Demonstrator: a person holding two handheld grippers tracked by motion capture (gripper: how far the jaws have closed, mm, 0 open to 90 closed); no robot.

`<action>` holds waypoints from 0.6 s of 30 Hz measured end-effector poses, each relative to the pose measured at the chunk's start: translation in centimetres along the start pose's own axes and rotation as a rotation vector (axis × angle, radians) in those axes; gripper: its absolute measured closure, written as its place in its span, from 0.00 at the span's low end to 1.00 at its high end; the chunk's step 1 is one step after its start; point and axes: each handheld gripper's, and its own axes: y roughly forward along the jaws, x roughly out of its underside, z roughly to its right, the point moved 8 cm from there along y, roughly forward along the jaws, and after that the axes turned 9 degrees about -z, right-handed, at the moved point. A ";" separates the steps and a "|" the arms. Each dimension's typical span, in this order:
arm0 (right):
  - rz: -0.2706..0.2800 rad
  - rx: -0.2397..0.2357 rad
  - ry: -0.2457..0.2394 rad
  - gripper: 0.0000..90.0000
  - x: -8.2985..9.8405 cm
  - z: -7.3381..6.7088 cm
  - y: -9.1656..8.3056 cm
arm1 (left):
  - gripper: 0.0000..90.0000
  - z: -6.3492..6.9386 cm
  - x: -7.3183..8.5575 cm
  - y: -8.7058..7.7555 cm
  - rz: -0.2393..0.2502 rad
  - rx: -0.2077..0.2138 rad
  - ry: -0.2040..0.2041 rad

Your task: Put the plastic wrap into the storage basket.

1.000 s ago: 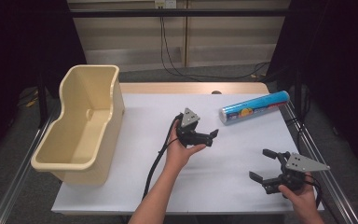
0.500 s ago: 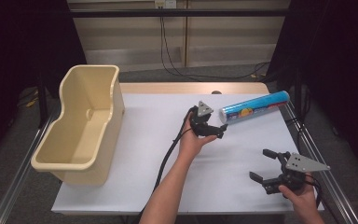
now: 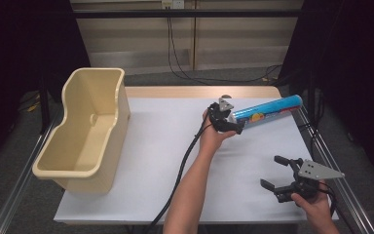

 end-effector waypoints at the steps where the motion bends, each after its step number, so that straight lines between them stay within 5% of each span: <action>1: 0.000 0.000 0.000 0.03 0.0 0.0 0.0 | 0.04 0.0 0.0 0.3 -0.006 -0.008 0.000; 8: 0.012 -0.008 0.001 0.03 -0.1 -0.1 -0.1 | 0.07 0.6 0.0 2.3 -0.033 -0.007 0.019; 18: 0.011 -0.010 0.002 0.03 -0.1 -0.1 -0.1 | 0.10 -0.4 -0.2 3.6 -0.085 -0.045 0.049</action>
